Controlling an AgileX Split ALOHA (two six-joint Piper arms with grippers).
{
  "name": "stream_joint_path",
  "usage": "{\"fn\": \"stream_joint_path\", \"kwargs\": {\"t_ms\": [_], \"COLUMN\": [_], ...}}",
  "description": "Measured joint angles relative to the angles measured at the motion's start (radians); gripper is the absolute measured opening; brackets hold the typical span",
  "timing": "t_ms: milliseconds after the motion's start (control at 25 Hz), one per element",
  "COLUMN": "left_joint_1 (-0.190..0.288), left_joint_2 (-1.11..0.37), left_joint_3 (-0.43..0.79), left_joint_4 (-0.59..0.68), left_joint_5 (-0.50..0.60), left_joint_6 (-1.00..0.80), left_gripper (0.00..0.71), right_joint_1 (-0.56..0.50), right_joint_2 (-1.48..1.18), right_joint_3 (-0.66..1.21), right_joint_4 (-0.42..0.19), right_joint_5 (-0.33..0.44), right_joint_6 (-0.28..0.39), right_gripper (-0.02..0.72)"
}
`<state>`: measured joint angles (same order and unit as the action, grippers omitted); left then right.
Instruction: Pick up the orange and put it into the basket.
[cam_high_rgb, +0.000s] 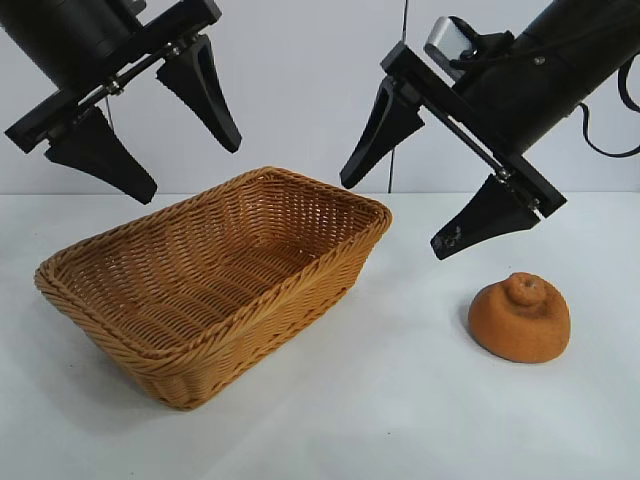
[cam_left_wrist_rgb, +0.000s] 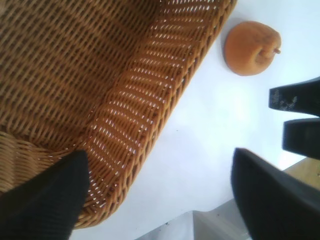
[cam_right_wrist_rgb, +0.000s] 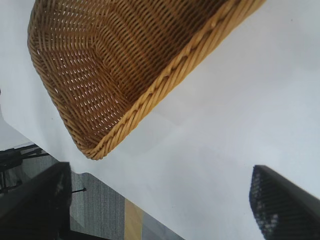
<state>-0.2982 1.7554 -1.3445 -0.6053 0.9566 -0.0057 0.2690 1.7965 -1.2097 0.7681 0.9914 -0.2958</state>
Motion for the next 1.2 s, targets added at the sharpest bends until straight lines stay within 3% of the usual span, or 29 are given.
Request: {"fn": "stream_joint_path", "kwargs": {"t_ms": [840, 1200], "left_joint_1": [0.000, 0.000], "left_joint_2": [0.000, 0.000], "left_joint_3": [0.000, 0.000], "left_joint_4": [-0.008, -0.012], "left_joint_5": [0.000, -0.062], "left_joint_6": [0.000, -0.001], "left_gripper": [0.559, 0.559], "right_joint_1": [0.000, 0.000], "right_joint_2": [0.000, 0.000], "right_joint_3": [0.000, 0.000], "right_joint_4": [0.000, 0.000], "right_joint_5": [0.000, 0.000], "right_joint_6": [0.001, 0.001], "right_gripper": [0.661, 0.661]}}
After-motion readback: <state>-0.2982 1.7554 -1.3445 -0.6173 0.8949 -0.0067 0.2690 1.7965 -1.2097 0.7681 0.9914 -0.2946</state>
